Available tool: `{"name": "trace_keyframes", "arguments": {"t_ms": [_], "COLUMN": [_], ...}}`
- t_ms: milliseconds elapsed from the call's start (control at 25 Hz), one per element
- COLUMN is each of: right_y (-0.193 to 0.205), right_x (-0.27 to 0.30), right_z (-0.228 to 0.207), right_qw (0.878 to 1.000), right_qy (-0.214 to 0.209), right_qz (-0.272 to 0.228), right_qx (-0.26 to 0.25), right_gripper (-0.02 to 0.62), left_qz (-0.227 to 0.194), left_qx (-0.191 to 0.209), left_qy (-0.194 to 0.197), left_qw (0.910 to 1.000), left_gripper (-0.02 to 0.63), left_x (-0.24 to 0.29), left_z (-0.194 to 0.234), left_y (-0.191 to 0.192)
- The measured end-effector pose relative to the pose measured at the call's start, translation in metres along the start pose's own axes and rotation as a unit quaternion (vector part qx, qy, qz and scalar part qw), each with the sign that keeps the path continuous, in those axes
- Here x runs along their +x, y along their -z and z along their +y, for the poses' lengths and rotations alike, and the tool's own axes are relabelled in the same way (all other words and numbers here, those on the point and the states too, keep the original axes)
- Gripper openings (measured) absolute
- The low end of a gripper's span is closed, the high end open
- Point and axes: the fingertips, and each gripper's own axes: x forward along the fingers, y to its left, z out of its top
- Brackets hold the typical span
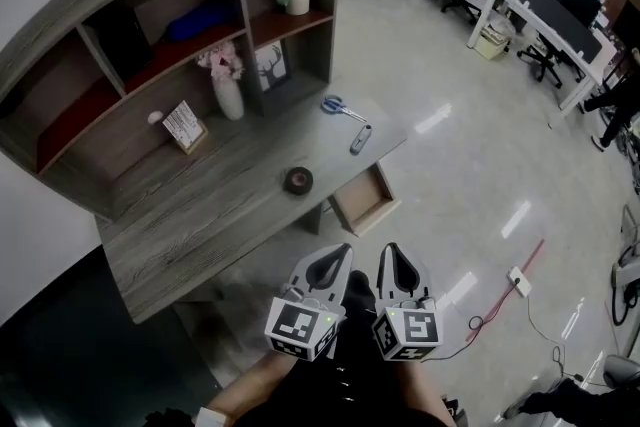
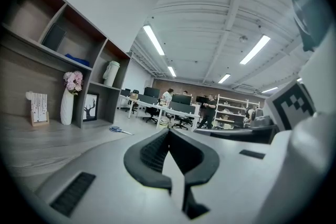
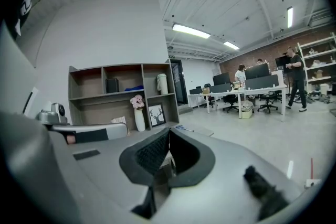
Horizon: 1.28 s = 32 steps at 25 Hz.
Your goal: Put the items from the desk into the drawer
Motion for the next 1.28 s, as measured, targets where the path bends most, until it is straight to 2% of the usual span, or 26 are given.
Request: {"name": "trace_keyframes", "arguments": {"t_ms": [360, 1280], "right_y": [-0.015, -0.04], "right_x": [0.015, 0.105], "right_z": [-0.015, -0.063], "right_qw": [1.0, 0.998], "right_qy": [0.007, -0.06], "right_qz": [-0.005, 0.003], "right_qx": [0.004, -0.003], "right_gripper": [0.011, 0.012], "left_qz": [0.005, 0.018], "left_qx": [0.004, 0.015], "left_qy": [0.002, -0.047], "left_qw": [1.0, 0.9986], "left_gripper": [0.009, 0.009], "left_x": [0.023, 0.121], "left_z": [0.005, 0.038], "left_y": [-0.006, -0.02]}}
